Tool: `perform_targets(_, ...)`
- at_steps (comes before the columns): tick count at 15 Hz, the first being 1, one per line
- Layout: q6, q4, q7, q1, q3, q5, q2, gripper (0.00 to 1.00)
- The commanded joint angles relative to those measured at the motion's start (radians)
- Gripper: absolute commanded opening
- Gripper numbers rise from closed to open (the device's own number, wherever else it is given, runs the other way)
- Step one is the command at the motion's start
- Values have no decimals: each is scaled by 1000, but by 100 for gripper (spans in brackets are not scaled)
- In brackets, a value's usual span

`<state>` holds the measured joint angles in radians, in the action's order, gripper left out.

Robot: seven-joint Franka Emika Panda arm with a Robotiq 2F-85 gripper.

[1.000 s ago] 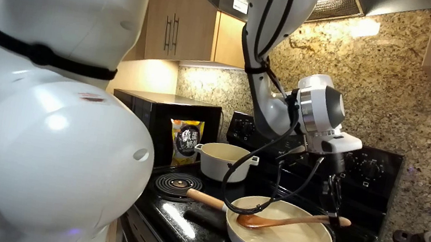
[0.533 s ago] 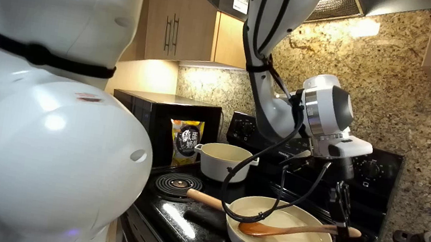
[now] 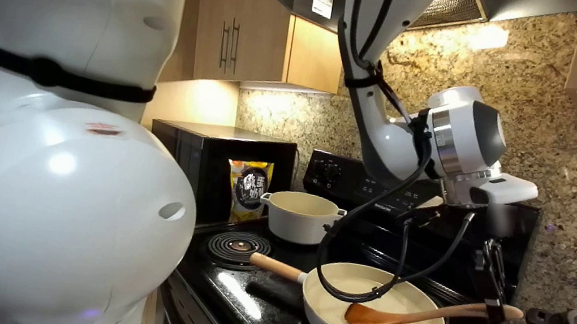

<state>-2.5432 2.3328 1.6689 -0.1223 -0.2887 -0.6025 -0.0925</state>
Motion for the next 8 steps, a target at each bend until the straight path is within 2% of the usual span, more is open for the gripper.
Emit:
perform_targets(1,17,-24,-57,-24,11,-1,15,12)
perform_targets(8,43,-113,-71,-14,31,21,-3,12)
